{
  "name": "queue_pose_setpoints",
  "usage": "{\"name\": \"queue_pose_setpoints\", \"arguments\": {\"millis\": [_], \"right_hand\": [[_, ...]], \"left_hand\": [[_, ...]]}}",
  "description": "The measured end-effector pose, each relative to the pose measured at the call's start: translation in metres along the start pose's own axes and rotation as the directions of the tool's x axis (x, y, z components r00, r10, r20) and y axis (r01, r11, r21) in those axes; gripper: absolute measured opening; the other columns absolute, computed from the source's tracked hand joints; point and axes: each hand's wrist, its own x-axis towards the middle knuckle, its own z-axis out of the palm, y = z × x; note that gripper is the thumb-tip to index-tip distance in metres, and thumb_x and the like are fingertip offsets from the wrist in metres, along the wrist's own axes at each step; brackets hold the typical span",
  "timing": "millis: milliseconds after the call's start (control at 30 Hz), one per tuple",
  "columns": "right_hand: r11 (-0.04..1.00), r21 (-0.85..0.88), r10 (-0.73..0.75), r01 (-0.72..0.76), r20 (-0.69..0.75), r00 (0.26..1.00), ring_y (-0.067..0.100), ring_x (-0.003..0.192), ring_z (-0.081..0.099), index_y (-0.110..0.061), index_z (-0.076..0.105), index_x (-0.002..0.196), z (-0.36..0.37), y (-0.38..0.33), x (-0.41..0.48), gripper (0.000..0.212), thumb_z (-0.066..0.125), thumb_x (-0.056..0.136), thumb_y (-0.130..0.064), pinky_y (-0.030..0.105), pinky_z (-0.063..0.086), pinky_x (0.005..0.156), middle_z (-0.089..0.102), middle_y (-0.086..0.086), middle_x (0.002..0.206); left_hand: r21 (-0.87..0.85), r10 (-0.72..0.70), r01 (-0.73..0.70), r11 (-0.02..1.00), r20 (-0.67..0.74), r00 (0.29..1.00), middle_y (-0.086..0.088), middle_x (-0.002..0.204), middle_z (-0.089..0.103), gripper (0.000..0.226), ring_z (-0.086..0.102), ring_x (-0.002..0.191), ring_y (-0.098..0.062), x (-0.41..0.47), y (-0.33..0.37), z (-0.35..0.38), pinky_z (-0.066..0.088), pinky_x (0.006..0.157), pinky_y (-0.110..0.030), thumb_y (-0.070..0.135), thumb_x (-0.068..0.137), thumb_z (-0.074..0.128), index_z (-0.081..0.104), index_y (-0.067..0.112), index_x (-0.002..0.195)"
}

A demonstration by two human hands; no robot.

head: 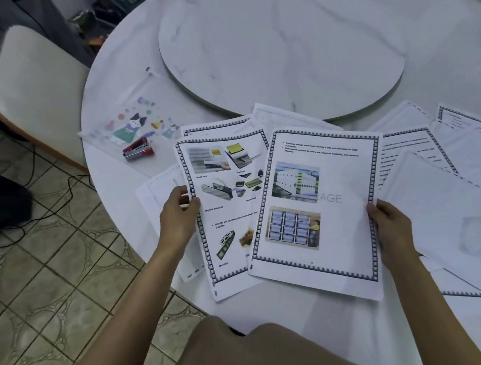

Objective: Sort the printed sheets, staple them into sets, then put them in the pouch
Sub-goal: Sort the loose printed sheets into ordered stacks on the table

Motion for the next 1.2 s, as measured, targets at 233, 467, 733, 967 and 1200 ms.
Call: {"name": "queue_pose_setpoints", "arguments": {"millis": [233, 467, 733, 967, 1200], "right_hand": [[1.0, 0.016, 0.008, -0.008, 0.005, 1.0, 0.01, 0.079, 0.058, -0.002, 0.059, 0.117, 0.001, -0.003, -0.002, 0.026, 0.053, 0.093, -0.011, 0.022, 0.048, 0.078, 0.063, 0.0, 0.09], [0.999, 0.038, -0.005, 0.005, 0.01, 1.0, 0.007, 0.074, 0.056, -0.004, 0.058, 0.115, 0.001, -0.004, -0.004, 0.024, 0.053, 0.092, -0.01, 0.017, 0.047, 0.071, 0.06, -0.006, 0.084], [0.999, 0.032, -0.019, 0.018, 0.011, 1.0, 0.015, 0.082, 0.057, 0.001, 0.057, 0.118, 0.001, -0.002, 0.0, 0.03, 0.055, 0.092, -0.012, 0.028, 0.049, 0.085, 0.063, 0.006, 0.095], [0.998, 0.063, -0.028, 0.025, 0.04, 0.999, 0.006, 0.071, 0.054, -0.01, 0.058, 0.109, 0.007, -0.003, -0.002, 0.017, 0.053, 0.092, -0.009, 0.006, 0.048, 0.055, 0.059, -0.005, 0.081], [0.999, 0.033, -0.033, 0.031, 0.061, 0.998, 0.009, 0.07, 0.055, -0.009, 0.06, 0.107, 0.009, -0.003, -0.003, 0.016, 0.054, 0.092, -0.01, 0.016, 0.049, 0.066, 0.06, -0.003, 0.079]], "left_hand": [[0.011, 0.105, -0.104, 0.994, -0.092, 0.99, -0.001, 0.087, 0.059, 0.025, 0.056, 0.078, -0.019, -0.003, -0.004, -0.009, 0.045, 0.072, -0.032, 0.018, 0.098, 0.036, 0.044, 0.02, 0.121], [0.043, 0.09, -0.084, 0.996, -0.142, 0.986, -0.001, 0.071, 0.052, 0.027, 0.045, 0.063, -0.02, 0.002, -0.017, -0.022, 0.035, 0.062, -0.03, 0.014, 0.098, 0.034, 0.044, 0.017, 0.123], [-0.014, 0.116, -0.122, 0.992, -0.222, 0.968, -0.008, 0.089, 0.058, 0.028, 0.052, 0.079, -0.023, -0.002, -0.013, -0.05, 0.043, 0.073, -0.036, 0.017, 0.099, 0.035, 0.043, 0.018, 0.126], [-0.122, 0.163, -0.212, 0.97, -0.326, 0.931, 0.006, 0.097, 0.061, 0.028, 0.062, 0.076, 0.0, -0.012, 0.012, -0.087, 0.054, 0.067, -0.019, 0.015, 0.1, 0.036, 0.048, 0.017, 0.124], [-0.287, 0.122, -0.214, 0.934, -0.305, 0.945, 0.019, 0.077, 0.069, 0.029, 0.064, 0.067, 0.005, -0.008, 0.034, -0.099, 0.055, 0.061, -0.014, 0.01, 0.099, 0.037, 0.054, 0.032, 0.096]]}}
